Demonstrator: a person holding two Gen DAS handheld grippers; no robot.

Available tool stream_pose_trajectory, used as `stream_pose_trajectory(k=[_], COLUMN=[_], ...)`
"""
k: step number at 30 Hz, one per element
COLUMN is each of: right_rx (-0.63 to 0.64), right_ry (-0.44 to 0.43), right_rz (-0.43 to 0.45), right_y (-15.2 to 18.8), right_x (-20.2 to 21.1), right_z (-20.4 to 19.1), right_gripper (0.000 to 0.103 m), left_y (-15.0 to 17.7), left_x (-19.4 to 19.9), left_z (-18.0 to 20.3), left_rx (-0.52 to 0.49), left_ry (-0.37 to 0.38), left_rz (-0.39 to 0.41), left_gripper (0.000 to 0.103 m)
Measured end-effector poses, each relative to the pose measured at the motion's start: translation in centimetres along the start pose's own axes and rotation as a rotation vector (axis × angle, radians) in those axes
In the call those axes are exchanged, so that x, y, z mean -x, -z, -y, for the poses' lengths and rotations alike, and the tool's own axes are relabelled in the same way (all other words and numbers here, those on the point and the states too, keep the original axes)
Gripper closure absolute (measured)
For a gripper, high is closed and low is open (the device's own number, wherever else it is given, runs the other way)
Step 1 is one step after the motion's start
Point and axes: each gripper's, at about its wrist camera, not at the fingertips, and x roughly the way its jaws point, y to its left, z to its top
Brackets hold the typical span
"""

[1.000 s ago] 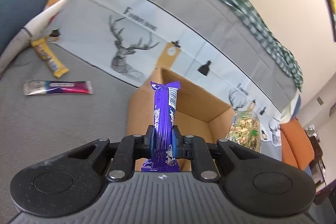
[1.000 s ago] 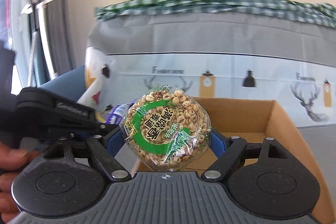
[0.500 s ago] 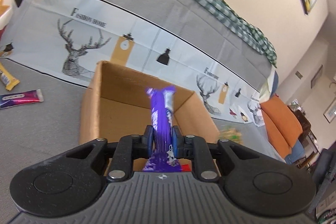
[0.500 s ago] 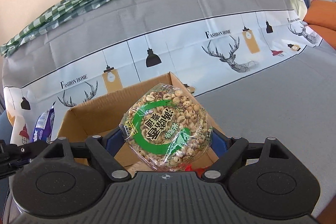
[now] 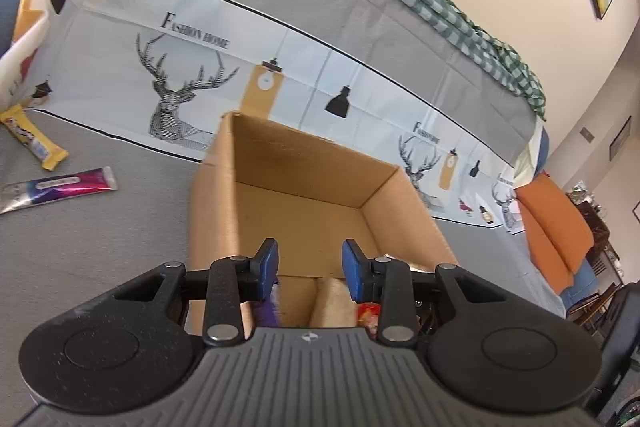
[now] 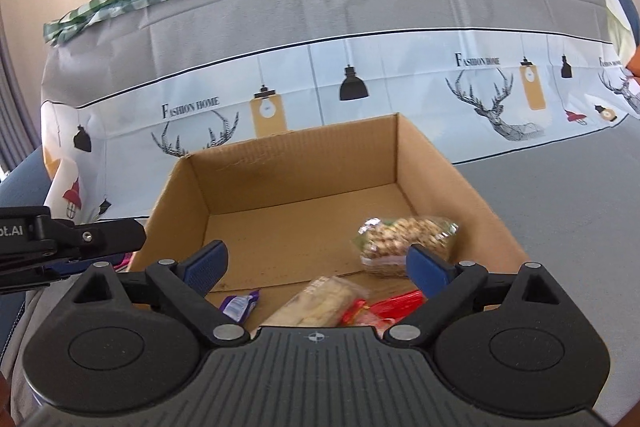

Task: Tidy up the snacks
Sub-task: 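Move both tools back toward the tube snack and yellow wafer bar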

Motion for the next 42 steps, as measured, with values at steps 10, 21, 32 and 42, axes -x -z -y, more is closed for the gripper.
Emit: stream_pose_trajectory(k=[10,21,32,42], right_rx=[0.020,0.000,0.105,0.099], right_ry=[-0.066,-0.192,-0.291,-0.277], right_rz=[0.040,0.031,-0.018,-0.069], right_y=[0.9,1.9,4.9,5.3], right_x=[0.5,0.0,-1.9,-7.3], right_z=[-5.5,-10.8,-18.9,-23.2], right_gripper=[0.036,0.062,0.056,0.045], left_y=[-0.9,-2.6,-3.1,-3.5], left_x=[2.9,6.4,8.6,9.3], left_z=[-4.9,-10.8,-16.2,-18.4], left_rx=[0.087,0.232,0.265,0.287], left_ry=[-0.085,-0.156,-0.332,-0.454], left_rz=[0.009,0.071,0.160,0.210], left_gripper=[0.068,0.070,0.070,0.070])
